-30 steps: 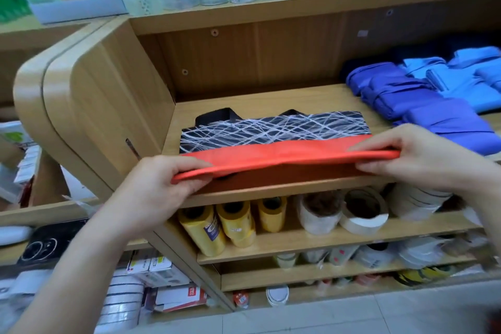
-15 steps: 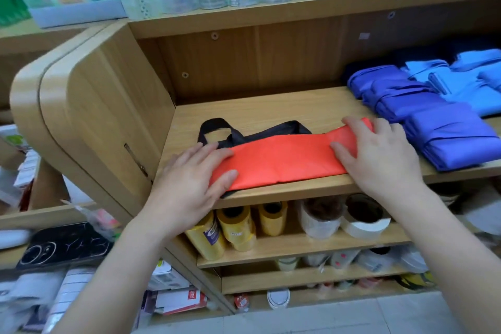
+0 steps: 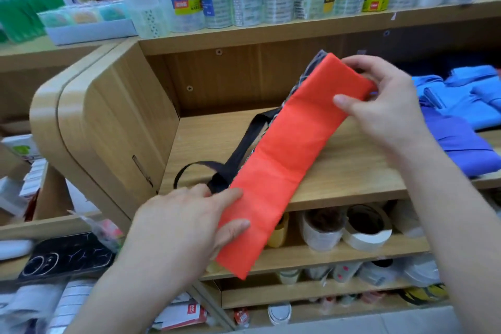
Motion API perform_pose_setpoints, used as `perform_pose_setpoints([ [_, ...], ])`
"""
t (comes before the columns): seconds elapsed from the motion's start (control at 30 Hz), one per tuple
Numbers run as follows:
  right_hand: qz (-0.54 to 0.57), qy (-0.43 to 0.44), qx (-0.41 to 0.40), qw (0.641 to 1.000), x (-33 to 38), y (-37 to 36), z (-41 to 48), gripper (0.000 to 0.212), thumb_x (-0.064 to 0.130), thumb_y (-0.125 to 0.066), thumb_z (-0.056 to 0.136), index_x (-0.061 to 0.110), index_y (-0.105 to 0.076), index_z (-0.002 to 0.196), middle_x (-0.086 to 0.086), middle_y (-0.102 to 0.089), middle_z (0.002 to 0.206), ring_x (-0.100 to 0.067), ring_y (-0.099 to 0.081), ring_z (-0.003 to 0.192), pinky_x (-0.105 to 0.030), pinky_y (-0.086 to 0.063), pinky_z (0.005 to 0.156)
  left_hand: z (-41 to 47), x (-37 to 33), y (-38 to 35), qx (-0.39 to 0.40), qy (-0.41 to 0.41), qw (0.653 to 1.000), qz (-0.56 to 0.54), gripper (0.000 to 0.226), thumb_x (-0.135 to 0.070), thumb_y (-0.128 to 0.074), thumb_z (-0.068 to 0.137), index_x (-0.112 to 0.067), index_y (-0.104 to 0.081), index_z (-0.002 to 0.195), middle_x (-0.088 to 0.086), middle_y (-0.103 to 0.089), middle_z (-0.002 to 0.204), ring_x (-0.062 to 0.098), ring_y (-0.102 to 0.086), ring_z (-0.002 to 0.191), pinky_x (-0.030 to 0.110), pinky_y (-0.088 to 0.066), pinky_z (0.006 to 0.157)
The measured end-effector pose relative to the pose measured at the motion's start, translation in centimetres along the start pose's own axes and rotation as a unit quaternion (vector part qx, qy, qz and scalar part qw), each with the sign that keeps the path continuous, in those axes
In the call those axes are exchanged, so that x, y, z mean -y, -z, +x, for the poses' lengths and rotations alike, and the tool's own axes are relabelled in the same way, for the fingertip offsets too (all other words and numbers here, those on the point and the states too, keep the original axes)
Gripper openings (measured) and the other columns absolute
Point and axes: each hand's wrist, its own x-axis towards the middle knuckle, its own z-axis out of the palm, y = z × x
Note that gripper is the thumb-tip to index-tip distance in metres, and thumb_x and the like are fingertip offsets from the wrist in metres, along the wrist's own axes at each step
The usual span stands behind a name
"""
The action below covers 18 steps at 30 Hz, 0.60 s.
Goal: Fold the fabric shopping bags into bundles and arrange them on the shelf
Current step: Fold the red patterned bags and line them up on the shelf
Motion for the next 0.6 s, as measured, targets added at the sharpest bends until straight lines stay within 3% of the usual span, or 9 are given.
perform_pose_setpoints([
  [0.07,0.046,0.057,0.074,0.995,2.5,0.4,1.0,0.040,0.008,-0.075,0.071,0.031,-0.066,0.103,0.010,-0.066,0.091,-0.001,-0.059,0.081,-0.027,-0.051,0.078,0.1,0.2,1.9,-0.147,0.019,0.989,-0.012,0.059,-0.075,-0.031,0.082,-0.039,-0.054,0.123,-0.009,-0.057,0.100,0.016,-0.057,0.094,0.025,-0.037,0.054],
  [0.1,0.066,0.080,0.116,0.988,3.8,0.5,1.2,0.038,0.008,-0.075,0.071,0.033,-0.065,0.099,0.009,-0.066,0.090,-0.004,-0.059,0.082,-0.028,-0.052,0.077,0.3,0.4,2.6,-0.218,0.019,0.973,-0.068,0.062,-0.076,-0.043,0.081,-0.032,-0.058,0.121,-0.006,-0.059,0.101,0.017,-0.056,0.095,0.026,-0.040,0.059],
  [0.13,0.087,0.098,0.159,0.979,5.0,0.6,1.4,0.036,0.007,-0.074,0.070,0.032,-0.065,0.096,0.008,-0.065,0.089,-0.007,-0.059,0.083,-0.029,-0.053,0.076,0.9,0.7,3.0,-0.250,0.006,0.957,-0.148,0.071,-0.078,-0.050,0.078,-0.029,-0.054,0.129,-0.006,-0.059,0.113,0.015,-0.054,0.105,0.027,-0.045,0.075],
  [0.17,0.105,0.114,0.200,0.967,6.1,0.5,1.4,0.035,0.006,-0.074,0.070,0.030,-0.066,0.094,0.008,-0.065,0.089,-0.010,-0.060,0.083,-0.030,-0.055,0.075,1.7,0.8,3.5,-0.227,-0.002,0.940,-0.256,0.081,-0.077,-0.056,0.074,-0.029,-0.046,0.138,-0.011,-0.055,0.127,0.009,-0.049,0.118,0.026,-0.042,0.093],
  [0.23,0.122,0.141,0.270,0.945,8.1,0.3,1.6,0.033,0.005,-0.074,0.072,0.028,-0.067,0.094,0.010,-0.066,0.090,-0.012,-0.061,0.086,-0.034,-0.056,0.078,3.3,0.2,4.4,-0.100,-0.022,0.879,-0.465,0.082,-0.067,-0.067,0.068,-0.033,-0.044,0.138,-0.021,-0.054,0.134,-0.003,-0.047,0.125,0.023,-0.037,0.106],
  [0.3,0.116,0.160,0.308,0.931,9.0,-0.1,1.8,0.032,0.005,-0.073,0.073,0.027,-0.066,0.095,0.010,-0.066,0.092,-0.012,-0.062,0.088,-0.032,-0.056,0.080,4.6,-0.5,4.1,-0.011,-0.048,0.804,-0.592,0.050,-0.042,-0.075,0.075,-0.025,-0.061,0.120,-0.013,-0.070,0.114,0.003,-0.065,0.107,0.028,-0.053,0.093],
  [0.37,0.085,0.162,0.297,0.937,8.7,-0.8,2.3,0.033,0.004,-0.073,0.074,0.027,-0.065,0.097,0.013,-0.066,0.090,-0.007,-0.061,0.086,-0.026,-0.055,0.077,5.5,-0.8,2.7,0.006,-0.038,0.768,-0.639,0.027,-0.022,-0.074,0.082,-0.017,-0.068,0.108,-0.005,-0.075,0.103,0.011,-0.072,0.095,0.030,-0.058,0.083],
  [0.5,0.015,0.134,0.208,0.969,5.6,-2.5,2.7,0.044,0.000,-0.075,0.075,0.027,-0.064,0.108,0.027,-0.062,0.082,-0.002,-0.055,0.075,-0.022,-0.048,0.073,7.5,-0.2,0.5,0.011,0.009,0.775,-0.632,0.026,-0.023,-0.076,0.083,-0.015,-0.071,0.107,-0.005,-0.076,0.101,0.012,-0.072,0.093,0.037,-0.057,0.088],
  [0.6,-0.026,0.097,0.139,0.985,2.6,-3.2,2.5,0.057,0.004,-0.075,0.073,0.028,-0.058,0.122,0.028,-0.059,0.083,-0.007,-0.055,0.075,-0.032,-0.050,0.077,8.9,0.3,-0.9,0.035,0.030,0.817,-0.575,0.026,-0.036,-0.075,0.084,-0.022,-0.072,0.105,-0.013,-0.075,0.095,0.001,-0.070,0.087,0.024,-0.054,0.084],
])
